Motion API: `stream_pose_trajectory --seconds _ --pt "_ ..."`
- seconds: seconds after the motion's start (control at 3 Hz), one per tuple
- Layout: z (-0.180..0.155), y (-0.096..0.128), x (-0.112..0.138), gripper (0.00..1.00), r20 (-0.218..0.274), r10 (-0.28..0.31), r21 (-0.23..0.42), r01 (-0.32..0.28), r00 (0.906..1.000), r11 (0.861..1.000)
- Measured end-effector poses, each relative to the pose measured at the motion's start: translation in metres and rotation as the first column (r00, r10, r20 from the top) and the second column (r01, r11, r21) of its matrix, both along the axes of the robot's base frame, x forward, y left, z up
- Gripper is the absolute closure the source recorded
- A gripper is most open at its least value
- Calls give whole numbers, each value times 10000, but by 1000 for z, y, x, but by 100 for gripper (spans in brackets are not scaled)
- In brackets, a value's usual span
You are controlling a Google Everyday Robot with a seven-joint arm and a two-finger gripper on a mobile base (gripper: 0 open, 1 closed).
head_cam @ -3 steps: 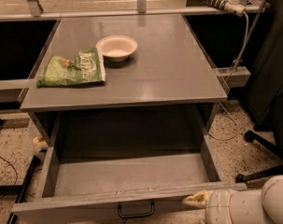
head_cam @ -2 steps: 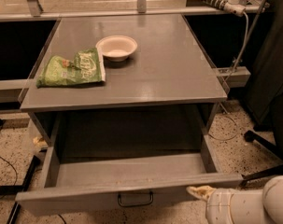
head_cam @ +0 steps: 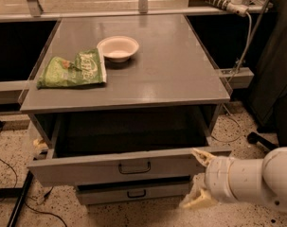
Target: Close top drawer
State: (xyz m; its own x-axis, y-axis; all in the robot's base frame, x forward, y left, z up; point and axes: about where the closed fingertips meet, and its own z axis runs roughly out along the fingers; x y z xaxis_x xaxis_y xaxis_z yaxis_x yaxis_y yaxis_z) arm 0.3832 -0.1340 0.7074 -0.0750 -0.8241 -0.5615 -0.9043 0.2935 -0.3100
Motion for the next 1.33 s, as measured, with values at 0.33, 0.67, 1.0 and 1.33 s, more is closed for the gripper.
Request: stream_pose_trajectory --seconds 0.33,0.67,1.0,1.33 --pt "16 -7 43 45 467 -145 -119 151 9988 9998" --pt "21 -17 60 69 581 -307 -111 314 9978 9994" --pt "2 -15 63 92 88 -162 -135 163 9998 9998" --pt "-27 -2 71 100 -476 194 -185 -203 9987 9996"
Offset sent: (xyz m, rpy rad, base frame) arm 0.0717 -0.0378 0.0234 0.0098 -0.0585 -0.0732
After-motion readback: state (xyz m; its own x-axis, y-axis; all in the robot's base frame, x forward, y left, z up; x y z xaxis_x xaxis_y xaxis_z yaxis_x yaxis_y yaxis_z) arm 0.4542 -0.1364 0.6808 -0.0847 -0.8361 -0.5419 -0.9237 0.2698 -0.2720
